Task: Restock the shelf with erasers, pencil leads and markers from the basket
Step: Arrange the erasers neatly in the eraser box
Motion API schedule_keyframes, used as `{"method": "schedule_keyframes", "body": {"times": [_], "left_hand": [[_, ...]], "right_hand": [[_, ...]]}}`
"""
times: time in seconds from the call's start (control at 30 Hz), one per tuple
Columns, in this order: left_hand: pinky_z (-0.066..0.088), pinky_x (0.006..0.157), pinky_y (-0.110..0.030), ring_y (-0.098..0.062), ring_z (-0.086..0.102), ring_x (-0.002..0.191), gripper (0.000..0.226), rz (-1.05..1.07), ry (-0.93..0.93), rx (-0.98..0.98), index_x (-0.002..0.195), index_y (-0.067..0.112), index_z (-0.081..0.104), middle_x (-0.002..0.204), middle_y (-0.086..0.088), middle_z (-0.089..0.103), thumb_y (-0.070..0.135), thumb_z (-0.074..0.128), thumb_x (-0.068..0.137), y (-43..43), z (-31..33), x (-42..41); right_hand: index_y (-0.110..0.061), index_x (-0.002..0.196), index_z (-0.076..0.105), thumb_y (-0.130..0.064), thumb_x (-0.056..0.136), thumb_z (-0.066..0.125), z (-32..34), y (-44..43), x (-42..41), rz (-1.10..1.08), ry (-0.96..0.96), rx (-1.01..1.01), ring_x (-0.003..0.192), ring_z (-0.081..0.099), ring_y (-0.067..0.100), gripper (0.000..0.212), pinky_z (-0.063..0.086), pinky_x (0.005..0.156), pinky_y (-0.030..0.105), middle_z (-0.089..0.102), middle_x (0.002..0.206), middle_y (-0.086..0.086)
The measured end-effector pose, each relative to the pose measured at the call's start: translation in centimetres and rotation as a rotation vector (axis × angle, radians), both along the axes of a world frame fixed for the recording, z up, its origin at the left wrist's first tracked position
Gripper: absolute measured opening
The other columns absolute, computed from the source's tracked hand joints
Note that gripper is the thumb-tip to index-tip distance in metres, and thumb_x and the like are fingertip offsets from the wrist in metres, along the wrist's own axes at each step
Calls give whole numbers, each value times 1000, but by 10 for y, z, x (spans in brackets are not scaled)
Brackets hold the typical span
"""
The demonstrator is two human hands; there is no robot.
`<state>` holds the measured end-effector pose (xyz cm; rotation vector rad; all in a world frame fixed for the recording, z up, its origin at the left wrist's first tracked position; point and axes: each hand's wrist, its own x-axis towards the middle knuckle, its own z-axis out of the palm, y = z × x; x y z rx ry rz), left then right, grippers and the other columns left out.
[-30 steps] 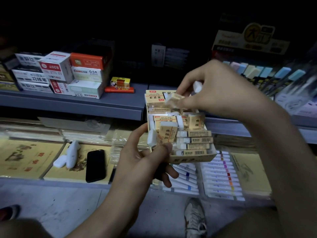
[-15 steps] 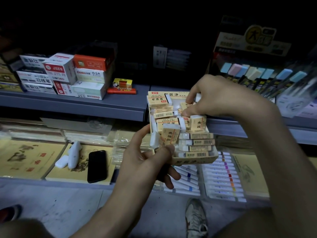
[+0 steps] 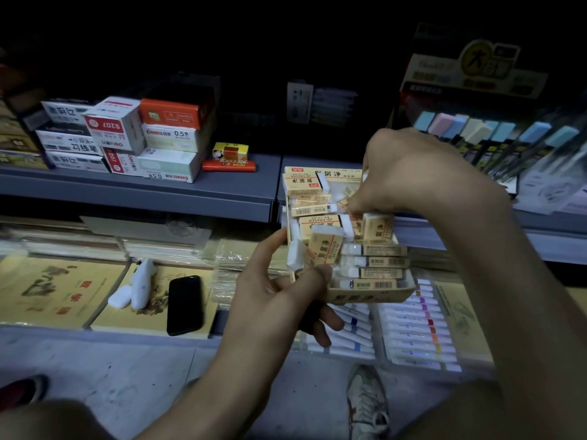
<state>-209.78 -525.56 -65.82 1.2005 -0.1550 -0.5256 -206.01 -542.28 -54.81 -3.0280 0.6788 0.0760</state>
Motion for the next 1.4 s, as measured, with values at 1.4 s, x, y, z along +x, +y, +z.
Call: {"method": "schedule_keyframes", "body": {"times": [1.4], "left_hand": [[48,43,-31,-32,63,49,51,10,-2,-2,137,25,55,65,-18,70,3,67,93,-2,-1,0]], "right_hand": [[-18,88,76,-24,68,94,-15,-26,7,-38,-82,355,86,67,19,27,57,73,33,73,93,2]]}}
